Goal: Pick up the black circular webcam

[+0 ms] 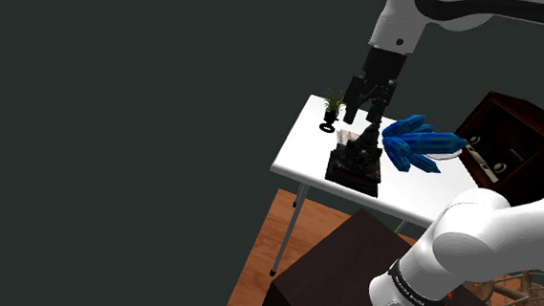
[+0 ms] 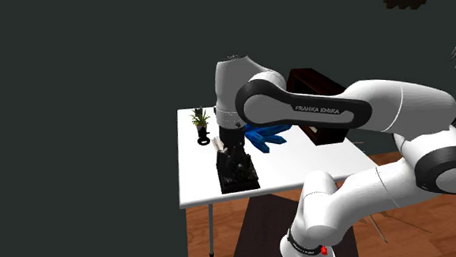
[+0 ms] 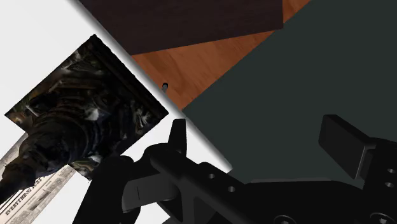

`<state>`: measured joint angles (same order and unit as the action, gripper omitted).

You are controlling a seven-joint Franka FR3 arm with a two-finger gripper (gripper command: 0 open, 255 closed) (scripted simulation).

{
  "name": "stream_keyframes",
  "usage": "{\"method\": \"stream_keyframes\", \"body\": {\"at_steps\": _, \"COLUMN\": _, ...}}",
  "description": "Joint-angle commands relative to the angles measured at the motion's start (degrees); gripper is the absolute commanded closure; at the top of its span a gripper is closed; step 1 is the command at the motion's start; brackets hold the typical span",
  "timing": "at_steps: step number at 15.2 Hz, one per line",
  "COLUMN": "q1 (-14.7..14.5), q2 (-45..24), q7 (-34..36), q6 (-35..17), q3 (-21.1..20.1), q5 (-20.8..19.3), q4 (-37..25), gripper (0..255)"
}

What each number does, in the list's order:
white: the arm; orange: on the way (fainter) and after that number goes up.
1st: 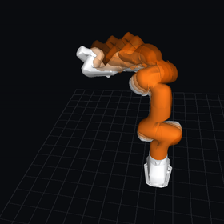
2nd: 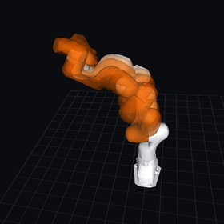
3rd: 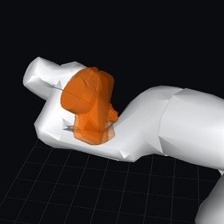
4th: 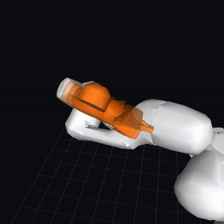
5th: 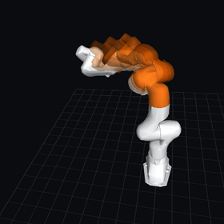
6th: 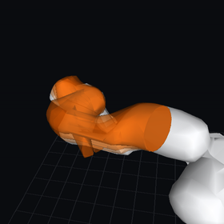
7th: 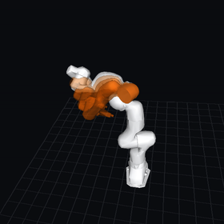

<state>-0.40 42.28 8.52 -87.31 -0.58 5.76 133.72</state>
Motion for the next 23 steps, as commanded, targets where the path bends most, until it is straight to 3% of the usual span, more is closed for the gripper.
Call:
{"method": "stream_keyframes", "body": {"at_steps": 1, "q1": 0.0, "q2": 0.0, "q7": 0.0, "q6": 0.0, "q3": 0.0, "q5": 0.0, "q4": 0.0, "gripper": 0}}
{"method": "stream_keyframes", "body": {"at_steps": 12, "q1": 4.0, "q2": -17.4, "q7": -8.8, "q6": -9.8, "q3": 7.8, "q5": -6.1, "q4": -6.2, "gripper": 0}}
{"method": "stream_keyframes", "body": {"at_steps": 23, "q1": 7.4, "q2": -38.0, "q7": -17.1, "q6": -15.6, "q3": 14.4, "q5": -6.9, "q4": -20.2, "gripper": 0}}
